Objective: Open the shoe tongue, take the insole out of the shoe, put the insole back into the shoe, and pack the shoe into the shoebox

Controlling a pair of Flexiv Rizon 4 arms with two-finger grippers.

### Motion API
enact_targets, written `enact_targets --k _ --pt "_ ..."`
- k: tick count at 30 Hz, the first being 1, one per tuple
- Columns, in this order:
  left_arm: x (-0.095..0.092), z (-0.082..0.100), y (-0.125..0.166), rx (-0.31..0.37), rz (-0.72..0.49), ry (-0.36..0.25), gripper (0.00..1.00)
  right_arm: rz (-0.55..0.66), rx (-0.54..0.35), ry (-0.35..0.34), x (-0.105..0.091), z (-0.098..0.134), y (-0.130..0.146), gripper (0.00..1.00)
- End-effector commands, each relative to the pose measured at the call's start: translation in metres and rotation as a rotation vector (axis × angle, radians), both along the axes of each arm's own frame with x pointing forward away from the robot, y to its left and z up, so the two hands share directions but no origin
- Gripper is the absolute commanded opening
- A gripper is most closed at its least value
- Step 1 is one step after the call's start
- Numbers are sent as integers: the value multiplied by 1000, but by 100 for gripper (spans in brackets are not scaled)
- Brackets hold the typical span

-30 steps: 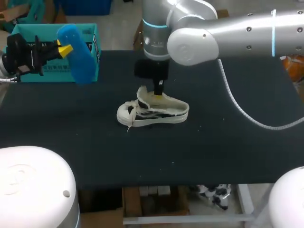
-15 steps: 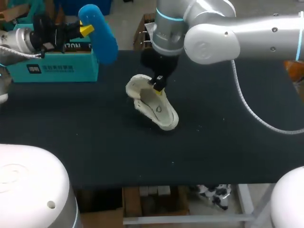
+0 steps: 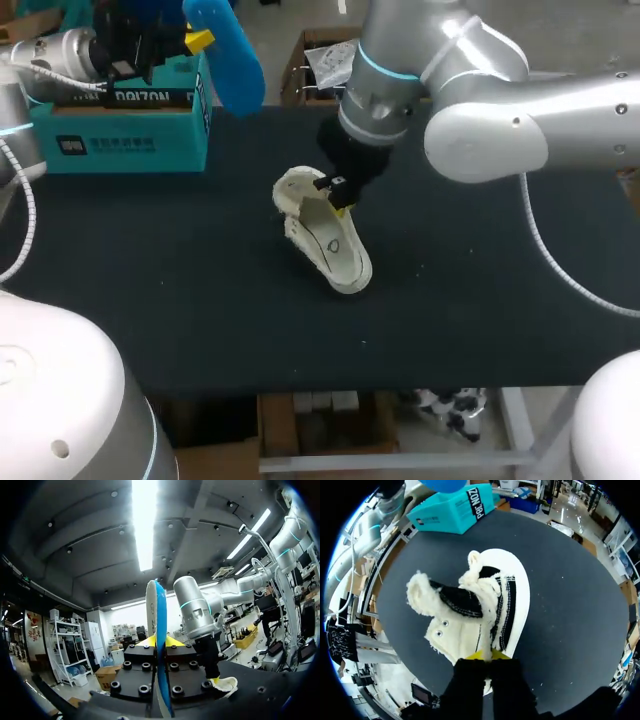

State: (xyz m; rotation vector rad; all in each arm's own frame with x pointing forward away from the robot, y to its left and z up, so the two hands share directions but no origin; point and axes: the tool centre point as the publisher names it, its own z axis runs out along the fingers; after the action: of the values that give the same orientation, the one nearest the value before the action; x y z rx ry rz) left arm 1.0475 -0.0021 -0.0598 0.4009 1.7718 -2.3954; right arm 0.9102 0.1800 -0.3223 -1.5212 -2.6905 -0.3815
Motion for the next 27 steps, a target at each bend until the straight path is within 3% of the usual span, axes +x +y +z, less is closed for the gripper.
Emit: enact_targets --k 1,13,14,15,16,27 --pt "8 -5 3 1 -206 -56 0 -39 91 -112 1 -9 -9 0" --pt "4 -1 7 1 -186 -51 0 -50 114 -96 6 -11 -25 0" --pt "3 1 7 3 -184 -52 0 -49 114 -95 6 -11 -26 18" --pt "0 3 7 7 -179 -52 0 -46 115 -96 6 -10 -25 83" --pt "-1 5 7 9 -177 -52 0 -45 116 -96 5 -9 -25 100" --pt "-28 24 7 47 -144 -31 0 -4 144 -128 -11 4 -37 100"
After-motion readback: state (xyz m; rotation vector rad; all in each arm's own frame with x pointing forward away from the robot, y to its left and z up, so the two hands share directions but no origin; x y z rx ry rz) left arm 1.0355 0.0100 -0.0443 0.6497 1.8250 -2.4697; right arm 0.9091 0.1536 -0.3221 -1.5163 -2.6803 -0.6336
